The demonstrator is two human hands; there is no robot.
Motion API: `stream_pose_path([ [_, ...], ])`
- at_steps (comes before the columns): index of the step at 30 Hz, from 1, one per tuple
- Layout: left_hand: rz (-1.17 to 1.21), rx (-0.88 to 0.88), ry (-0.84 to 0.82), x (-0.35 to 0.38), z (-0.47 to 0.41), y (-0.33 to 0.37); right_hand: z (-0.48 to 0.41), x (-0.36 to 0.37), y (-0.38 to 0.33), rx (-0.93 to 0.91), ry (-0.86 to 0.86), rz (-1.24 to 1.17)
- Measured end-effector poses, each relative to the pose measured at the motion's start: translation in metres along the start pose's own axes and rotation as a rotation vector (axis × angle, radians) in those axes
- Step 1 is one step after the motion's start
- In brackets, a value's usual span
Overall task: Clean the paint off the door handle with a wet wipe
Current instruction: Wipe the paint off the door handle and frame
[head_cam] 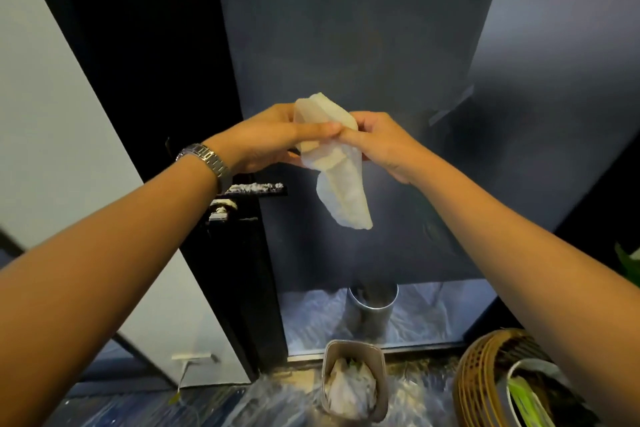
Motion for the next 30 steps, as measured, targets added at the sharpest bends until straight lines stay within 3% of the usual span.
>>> stream_pose_path([
  [7, 0.074, -0.098, 0.215, -0.035, 0.007, -0.008, -0.019, -0.004, -0.003, 0.015, 0.064, -0.269],
  [10, 0.329, 0.014, 0.238, -0.046, 0.013, -0.003, -0.026, -0.001, -0.003, 0.004, 0.032, -0.304],
  [13, 0.424, 0.111, 0.21, -0.044, 0.018, 0.005, -0.033, 0.012, -0.007, -0.026, 0.013, -0.244],
  [16, 0.207, 0.086, 0.231, -0.039, 0.016, 0.003, -0.041, 0.026, -0.012, -0.073, 0.031, -0.149],
  [18, 0.076, 0.034, 0.359, -0.047, 0.013, -0.007, -0.047, 0.032, -0.016, -0.118, 0.04, -0.106],
  [20, 0.074, -0.017, 0.509, -0.062, 0.015, -0.016, -0.051, 0.039, -0.02, -0.154, 0.013, -0.048],
  [25, 0.114, -0.037, 0.635, -0.095, 0.03, -0.015, -0.059, 0.05, -0.024, -0.172, -0.078, 0.054],
  [30, -0.034, 0.051, 0.848, -0.142, 0.055, -0.007, -0.066, 0.059, -0.045, -0.418, 0.046, 0.155],
])
Point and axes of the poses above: each hand's wrist, its own z-axis away from the middle knuckle, its own x-axis out of the palm, y = z × x, the point moved 6 cm from there along -z, towards the middle knuckle, and after that the axes turned 8 degrees about -z, right-handed, at the moved point
